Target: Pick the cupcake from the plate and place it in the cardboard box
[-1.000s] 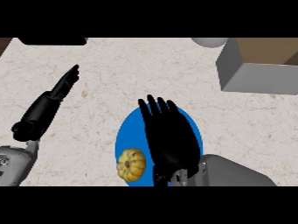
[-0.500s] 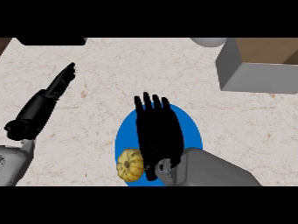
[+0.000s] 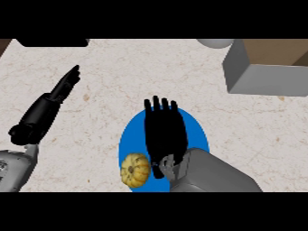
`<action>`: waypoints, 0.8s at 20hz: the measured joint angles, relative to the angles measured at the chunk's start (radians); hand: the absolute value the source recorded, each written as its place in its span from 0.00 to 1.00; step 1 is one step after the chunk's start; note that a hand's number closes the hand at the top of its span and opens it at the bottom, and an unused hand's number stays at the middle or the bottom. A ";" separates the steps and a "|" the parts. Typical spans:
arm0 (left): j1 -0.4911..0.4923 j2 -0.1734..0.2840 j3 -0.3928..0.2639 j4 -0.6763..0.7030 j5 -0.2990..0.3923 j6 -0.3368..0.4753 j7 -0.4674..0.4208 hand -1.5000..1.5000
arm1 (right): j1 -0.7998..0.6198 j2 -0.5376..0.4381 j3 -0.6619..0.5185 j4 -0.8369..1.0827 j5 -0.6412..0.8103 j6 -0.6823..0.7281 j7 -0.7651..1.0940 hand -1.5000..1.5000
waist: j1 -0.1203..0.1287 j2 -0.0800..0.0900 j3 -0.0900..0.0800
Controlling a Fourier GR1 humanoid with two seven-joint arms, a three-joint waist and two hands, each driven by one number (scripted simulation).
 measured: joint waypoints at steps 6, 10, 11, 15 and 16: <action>0.010 -0.010 0.019 -0.013 -0.007 -0.019 0.012 0.50 | 0.076 0.023 -0.017 0.015 0.070 0.011 -0.043 0.00 | 0.001 0.001 0.000; 0.019 -0.016 0.028 -0.025 -0.014 -0.030 0.009 0.50 | 0.097 0.041 -0.035 0.056 0.114 0.014 -0.059 0.00 | 0.003 0.001 0.001; 0.013 -0.020 0.032 -0.009 -0.020 -0.030 0.001 0.50 | 0.105 0.045 -0.039 0.053 0.124 0.016 -0.059 0.00 | 0.001 0.002 0.001; 0.021 -0.020 0.048 -0.020 -0.022 -0.043 0.006 0.50 | 0.140 0.046 -0.055 0.068 0.172 0.020 -0.074 0.00 | 0.001 0.002 0.001; 0.030 -0.027 0.044 -0.021 -0.031 -0.040 0.000 0.50 | 0.147 0.050 -0.051 0.070 0.179 0.017 -0.069 0.00 | 0.002 0.002 0.001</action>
